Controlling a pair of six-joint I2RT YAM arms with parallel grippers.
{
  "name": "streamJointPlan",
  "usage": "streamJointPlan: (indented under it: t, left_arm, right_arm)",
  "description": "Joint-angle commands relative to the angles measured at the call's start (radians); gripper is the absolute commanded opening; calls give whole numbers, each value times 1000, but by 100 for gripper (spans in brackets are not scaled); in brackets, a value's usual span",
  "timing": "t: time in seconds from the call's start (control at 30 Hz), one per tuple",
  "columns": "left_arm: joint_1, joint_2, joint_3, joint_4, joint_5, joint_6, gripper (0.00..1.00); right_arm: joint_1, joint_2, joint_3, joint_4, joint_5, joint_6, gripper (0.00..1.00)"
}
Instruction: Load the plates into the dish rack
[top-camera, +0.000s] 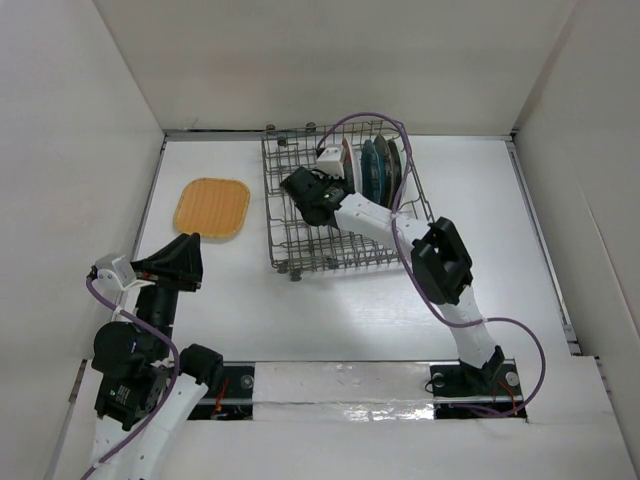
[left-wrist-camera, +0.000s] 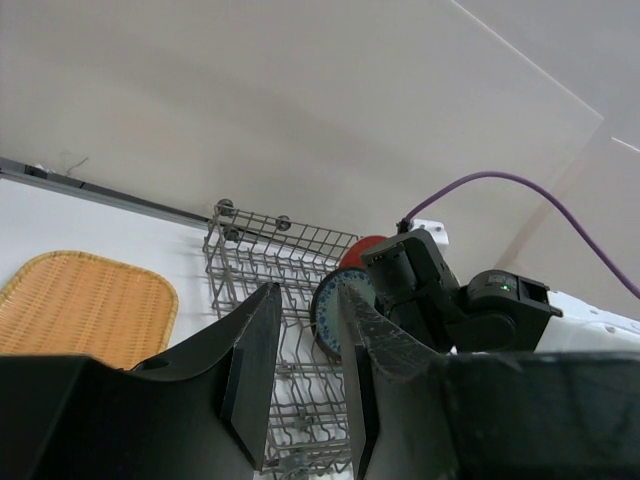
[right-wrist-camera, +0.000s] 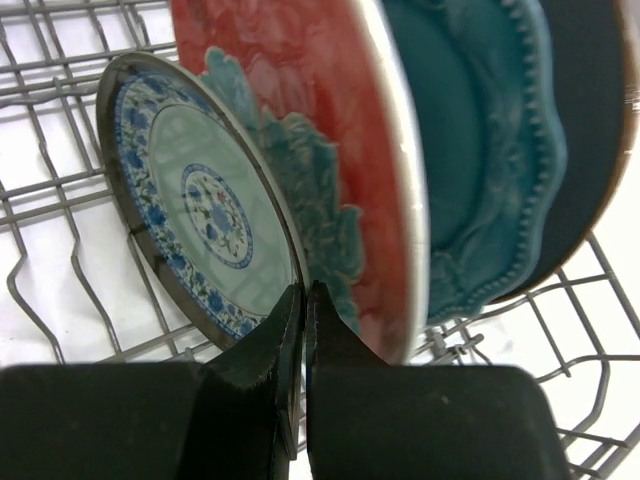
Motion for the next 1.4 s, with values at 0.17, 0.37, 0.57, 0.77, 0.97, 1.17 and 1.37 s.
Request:
streamJointPlan:
  t: [0.17,0.37,0.57,0.77,0.97,1.17,1.37]
  left_arm:
    - [4,16,5,34,14,5,26]
    - [4,34,4,32,11,5,28]
    - [4,76,5,21,-15,-8,28]
    - [4,164,15,-2,-36,-39,28]
    - [4,224,19,-8,-59,-93,21]
    - [4,373,36,3,-72,-212,2]
    - [4,551,25,72,-45,-416,4]
  right_arm:
    - [13,28,81,25,8,18,0]
    - [13,34,68,61,-26,15,22]
    - [42,-36,-7,191,-54,-45,34]
    - [53,-146,-135,349,-129,-129,46]
    - [94,-298,-254,476,-198,-189,59]
    - [213,-505,-441,617,-383,-249,70]
    - [355,-785,-769,850,-547,-225,0]
